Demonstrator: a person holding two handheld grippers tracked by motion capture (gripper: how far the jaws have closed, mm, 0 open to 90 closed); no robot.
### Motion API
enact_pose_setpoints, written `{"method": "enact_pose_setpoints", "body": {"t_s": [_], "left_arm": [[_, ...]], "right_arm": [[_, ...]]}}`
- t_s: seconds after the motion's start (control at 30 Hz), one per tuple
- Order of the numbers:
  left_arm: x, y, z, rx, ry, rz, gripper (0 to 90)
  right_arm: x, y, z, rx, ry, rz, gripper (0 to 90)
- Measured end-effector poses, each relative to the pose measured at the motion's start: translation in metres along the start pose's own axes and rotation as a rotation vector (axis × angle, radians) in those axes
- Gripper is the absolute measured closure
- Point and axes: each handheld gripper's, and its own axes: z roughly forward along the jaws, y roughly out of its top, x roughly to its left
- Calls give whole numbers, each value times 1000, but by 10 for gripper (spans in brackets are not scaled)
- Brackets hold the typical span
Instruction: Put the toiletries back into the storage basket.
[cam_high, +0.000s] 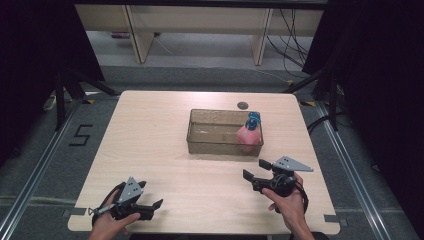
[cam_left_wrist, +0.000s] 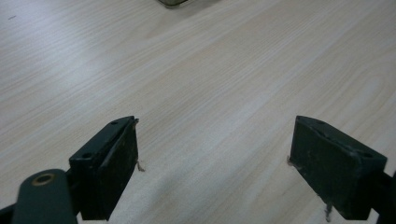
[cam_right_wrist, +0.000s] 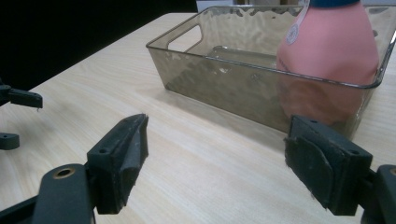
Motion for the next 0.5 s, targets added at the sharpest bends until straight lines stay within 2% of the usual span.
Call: {"method": "enact_pose_setpoints", "body": {"t_s": [0.07, 0.1, 0.13, 0.17, 0.2, 0.23, 0.27, 0.3, 0.33, 0.37, 0.4, 0.43, 0.47, 0.5], "left_arm": [[1, 0, -1, 6, 0, 20, 150], [1, 0, -1, 11, 4, 26, 150], [2, 0, -2, 13, 2, 30, 150], [3, 0, -2, 15, 6, 43, 150], [3, 0, -3, 16, 0, 34, 150], [2, 0, -2, 9, 3, 23, 150], [1, 0, -1, -3, 3, 4, 150], [1, 0, -2, 3, 1, 12, 150], [0, 1, -2, -6, 6, 6, 150], [2, 1, -3, 10, 9, 37, 150], [1, 1, -3, -1, 6, 31, 150], [3, 1, -3, 11, 0, 65, 150], [1, 0, -4, 19, -1, 45, 150], [0, -1, -3, 3, 0, 26, 150]], "right_arm": [[-1, -2, 0, -3, 1, -3, 223], [1, -3, 0, 6, 4, 26, 223], [0, -4, -1, 10, -1, 4, 223], [2, -5, -1, 12, 1, 29, 222], [1, -5, -2, 17, -5, 8, 222], [1, -5, -3, 11, 7, -5, 221], [4, -6, -5, 23, 18, 42, 221], [2, -6, -5, 18, 5, 7, 221], [2, -7, -5, 10, 7, 4, 220], [4, -8, -5, 12, 13, 33, 220], [2, -8, -6, 7, 11, 4, 220], [2, -9, -6, 5, 7, -1, 219], [5, -10, -8, 21, 22, 46, 218], [3, -10, -7, 11, 1, 2, 218]]}}
